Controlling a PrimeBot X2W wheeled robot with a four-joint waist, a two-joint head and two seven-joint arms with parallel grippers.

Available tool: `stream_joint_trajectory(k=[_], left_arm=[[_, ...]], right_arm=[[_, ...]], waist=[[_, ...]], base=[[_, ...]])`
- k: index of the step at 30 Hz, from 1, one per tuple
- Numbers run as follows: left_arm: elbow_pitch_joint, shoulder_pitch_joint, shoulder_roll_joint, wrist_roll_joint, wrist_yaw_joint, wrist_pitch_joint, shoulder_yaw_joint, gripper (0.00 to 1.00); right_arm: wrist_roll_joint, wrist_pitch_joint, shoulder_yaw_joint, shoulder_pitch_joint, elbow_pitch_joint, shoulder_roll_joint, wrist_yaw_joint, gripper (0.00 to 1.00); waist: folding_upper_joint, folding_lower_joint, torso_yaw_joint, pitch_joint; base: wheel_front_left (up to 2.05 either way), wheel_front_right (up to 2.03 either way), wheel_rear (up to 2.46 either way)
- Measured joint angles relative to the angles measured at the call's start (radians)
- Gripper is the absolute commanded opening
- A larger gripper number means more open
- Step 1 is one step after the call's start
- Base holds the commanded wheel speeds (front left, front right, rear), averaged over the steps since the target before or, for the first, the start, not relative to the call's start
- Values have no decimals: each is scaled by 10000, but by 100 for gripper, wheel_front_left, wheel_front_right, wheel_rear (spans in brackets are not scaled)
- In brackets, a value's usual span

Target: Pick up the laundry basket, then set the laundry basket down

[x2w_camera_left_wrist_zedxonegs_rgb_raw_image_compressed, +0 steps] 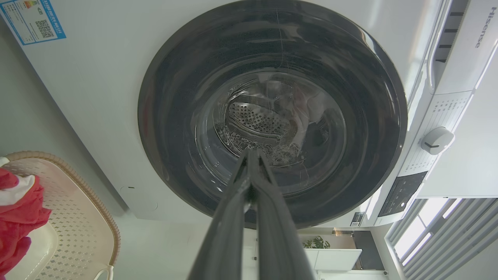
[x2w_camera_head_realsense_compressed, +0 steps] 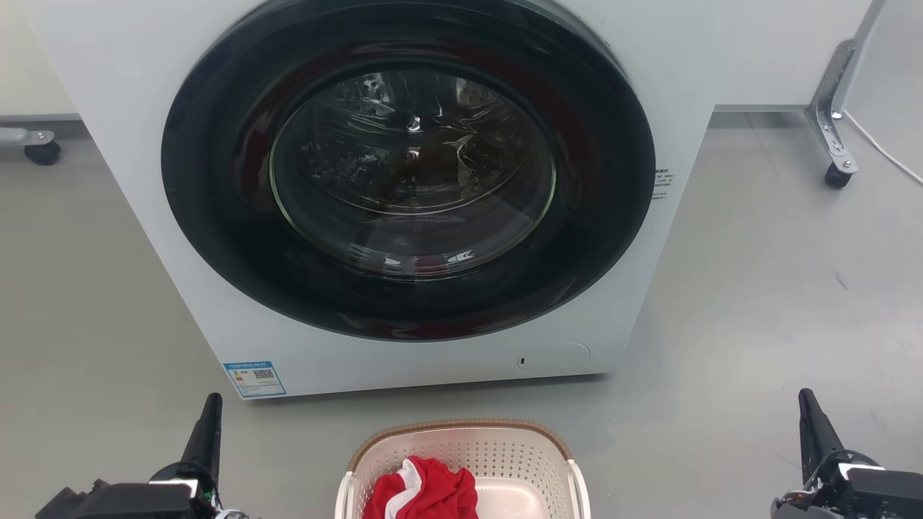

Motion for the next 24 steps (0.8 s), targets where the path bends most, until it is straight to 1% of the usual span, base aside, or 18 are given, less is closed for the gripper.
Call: stream_joint_trajectory(k=[24], left_arm=[[10, 0, 0, 0, 0, 0, -2, 0]], right_arm=[[0, 0, 0, 0, 2, 2, 0, 0]], waist=[[0, 0, 0, 0]], base=[[0, 0, 0]])
